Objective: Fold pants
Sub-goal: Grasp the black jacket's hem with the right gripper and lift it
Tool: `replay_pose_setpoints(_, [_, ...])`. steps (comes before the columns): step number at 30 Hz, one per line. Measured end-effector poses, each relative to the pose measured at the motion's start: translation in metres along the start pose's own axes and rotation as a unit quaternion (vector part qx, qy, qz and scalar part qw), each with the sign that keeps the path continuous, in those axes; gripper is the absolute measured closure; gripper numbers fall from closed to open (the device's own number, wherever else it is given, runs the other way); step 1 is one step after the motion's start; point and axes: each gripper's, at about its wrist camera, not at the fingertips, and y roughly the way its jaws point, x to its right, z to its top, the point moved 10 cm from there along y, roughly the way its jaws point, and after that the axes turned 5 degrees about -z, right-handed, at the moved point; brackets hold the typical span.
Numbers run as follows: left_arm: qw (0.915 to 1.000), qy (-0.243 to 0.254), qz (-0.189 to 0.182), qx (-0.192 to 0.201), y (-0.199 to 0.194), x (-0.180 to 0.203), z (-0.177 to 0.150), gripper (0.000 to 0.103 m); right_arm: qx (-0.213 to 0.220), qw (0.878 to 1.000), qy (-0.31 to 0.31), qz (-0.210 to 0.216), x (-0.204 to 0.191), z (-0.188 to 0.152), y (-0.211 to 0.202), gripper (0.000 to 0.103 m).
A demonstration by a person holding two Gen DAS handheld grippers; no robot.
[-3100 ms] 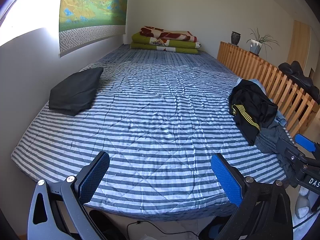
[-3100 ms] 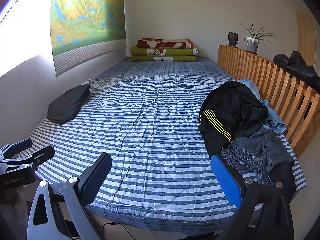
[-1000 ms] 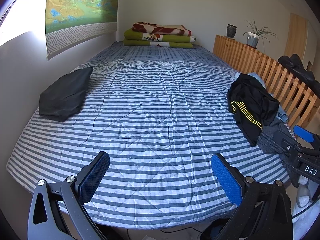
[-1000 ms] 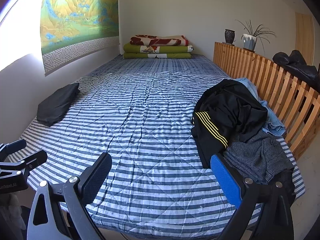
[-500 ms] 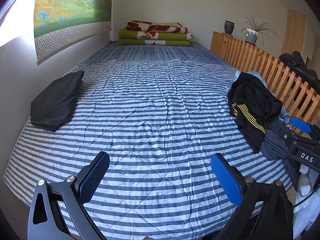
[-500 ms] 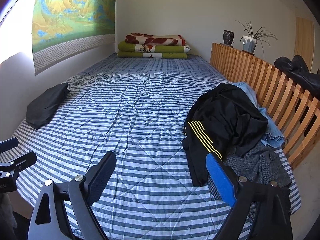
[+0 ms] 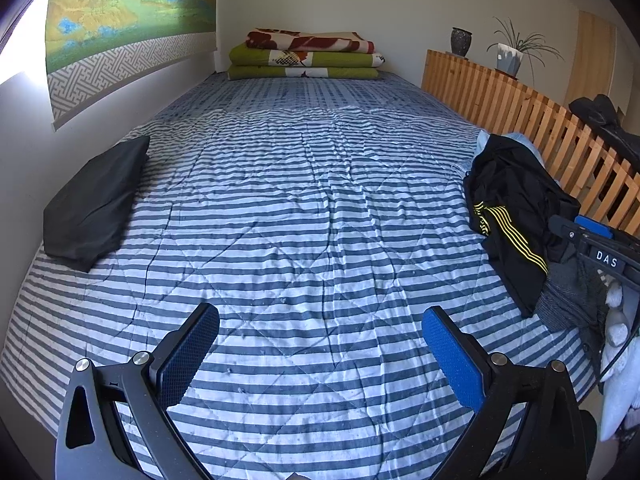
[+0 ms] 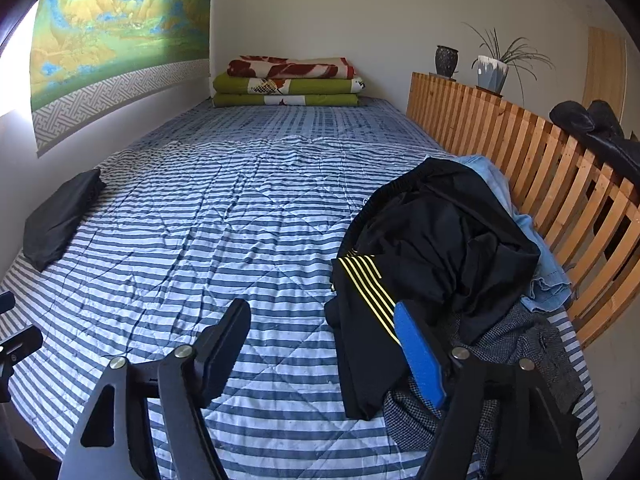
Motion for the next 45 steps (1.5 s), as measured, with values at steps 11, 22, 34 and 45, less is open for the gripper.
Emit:
replay_pose_setpoints(11, [0.9999, -0.009, 0.009, -0.011, 0.034, -0.013, 0.005, 0.001, -0.041, 0.998, 0.047, -0.032, 0.120, 0.037, 0.084, 0.042])
replay_pose_setpoints(22, [0.9998, -0.005, 0.003, -0.020, 0.053, -0.001, 0.008, 0.001, -0.145, 0.989, 0.017, 0.033, 0.103, 0.032, 0.151, 0.036])
replay_pose_setpoints(34, [0.9998, 0.004, 0.002, -0.018, 0.044, 0.005, 0.008, 0.001, -0.214, 0.976, 0.013, 0.027, 0.089, -0.014, 0.177, 0.100])
replay_pose_setpoints(45, [0.9996, -0.010, 0.023, 0.016, -0.025, -0.036, 0.003, 0.001, -0.137, 0.983, 0.028, 0.118, 0.026, 0.006, 0.078, 0.100])
